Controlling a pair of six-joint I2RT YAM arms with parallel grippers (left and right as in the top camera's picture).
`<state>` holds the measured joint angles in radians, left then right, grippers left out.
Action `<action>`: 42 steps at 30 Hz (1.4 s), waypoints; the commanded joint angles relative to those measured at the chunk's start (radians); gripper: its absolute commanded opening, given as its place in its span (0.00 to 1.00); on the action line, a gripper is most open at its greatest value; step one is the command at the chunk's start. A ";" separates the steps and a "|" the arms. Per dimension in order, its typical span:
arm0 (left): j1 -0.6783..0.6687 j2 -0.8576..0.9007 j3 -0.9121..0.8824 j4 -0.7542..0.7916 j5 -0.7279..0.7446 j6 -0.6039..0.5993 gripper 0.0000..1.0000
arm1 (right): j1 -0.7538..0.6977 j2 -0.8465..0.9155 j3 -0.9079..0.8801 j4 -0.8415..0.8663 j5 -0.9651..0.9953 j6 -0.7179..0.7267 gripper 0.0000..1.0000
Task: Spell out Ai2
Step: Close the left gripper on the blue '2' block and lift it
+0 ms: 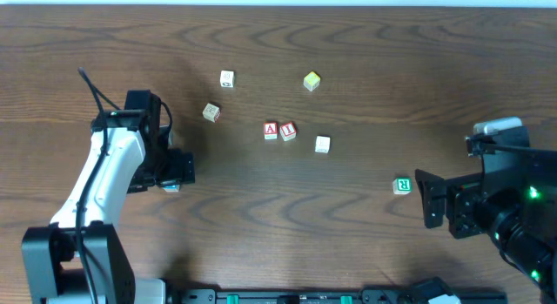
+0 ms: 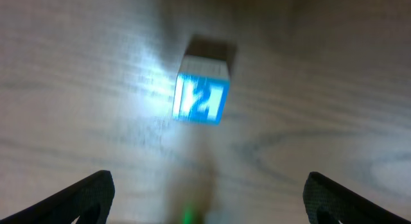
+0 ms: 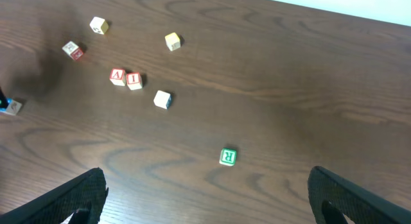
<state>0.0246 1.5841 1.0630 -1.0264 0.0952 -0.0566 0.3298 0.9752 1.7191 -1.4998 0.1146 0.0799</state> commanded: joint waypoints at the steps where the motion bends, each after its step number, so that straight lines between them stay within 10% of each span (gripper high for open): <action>1: 0.000 0.030 0.021 0.040 0.003 0.020 0.95 | -0.009 0.003 -0.006 0.001 0.018 0.016 0.98; 15: 0.000 0.138 0.019 0.133 0.006 0.129 1.00 | -0.009 0.003 -0.006 0.001 0.062 0.017 0.99; 42: 0.000 0.157 -0.079 0.175 -0.024 0.119 0.69 | -0.009 0.003 -0.006 0.022 0.062 0.017 0.99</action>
<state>0.0246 1.7317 0.9951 -0.8539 0.0750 0.0566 0.3298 0.9771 1.7187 -1.4796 0.1589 0.0803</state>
